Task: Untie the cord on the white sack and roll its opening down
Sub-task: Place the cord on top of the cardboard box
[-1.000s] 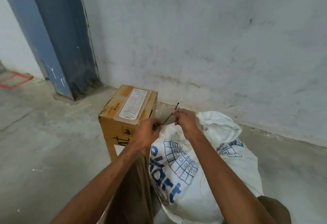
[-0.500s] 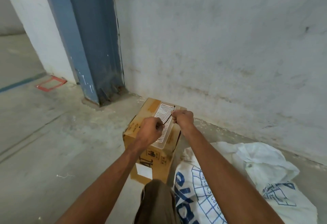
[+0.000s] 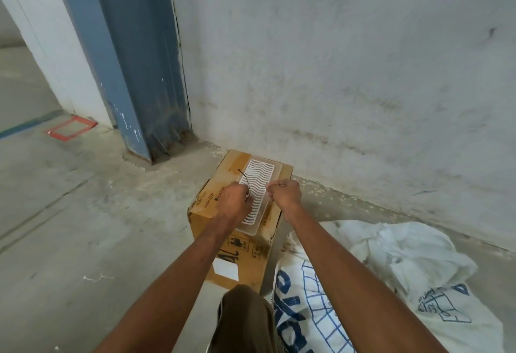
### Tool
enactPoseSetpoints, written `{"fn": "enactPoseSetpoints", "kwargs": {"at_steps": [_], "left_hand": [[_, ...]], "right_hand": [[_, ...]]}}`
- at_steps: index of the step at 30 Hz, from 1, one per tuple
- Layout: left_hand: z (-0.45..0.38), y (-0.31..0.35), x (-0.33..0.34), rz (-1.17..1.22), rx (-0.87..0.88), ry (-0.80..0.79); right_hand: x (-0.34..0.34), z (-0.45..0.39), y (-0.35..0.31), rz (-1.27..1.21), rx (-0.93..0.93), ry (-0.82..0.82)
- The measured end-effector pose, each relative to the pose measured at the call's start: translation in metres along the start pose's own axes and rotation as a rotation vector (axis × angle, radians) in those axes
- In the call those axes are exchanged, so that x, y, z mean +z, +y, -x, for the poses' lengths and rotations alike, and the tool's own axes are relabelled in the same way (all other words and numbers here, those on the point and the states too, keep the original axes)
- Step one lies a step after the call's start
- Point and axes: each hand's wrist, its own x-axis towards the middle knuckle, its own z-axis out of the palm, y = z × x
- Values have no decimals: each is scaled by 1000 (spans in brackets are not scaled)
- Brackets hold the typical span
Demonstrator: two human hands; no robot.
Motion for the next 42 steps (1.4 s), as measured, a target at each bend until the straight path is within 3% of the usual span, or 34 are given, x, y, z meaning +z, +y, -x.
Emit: {"fn": "enactPoseSetpoints", "kwargs": {"at_steps": [7,14,27,33,38,42], "left_hand": [[38,15,-7,64,-27,58],[98,65,-2,229,62,25],[197,154,98,281,287,-228],[200,184,141,276,381,-325],[187,195,173,283,436,-330],[180,204,199,282,431,-362]], "right_hand": [[-33,32,6,5,-23,-2],[-94,98,38,0,-90,27],[-261,171,169,60,-78,257],[-300,172,200,336,-233,324],[-314,164,217,821,-341,367],[-317,147,241,797,-327,279]]}}
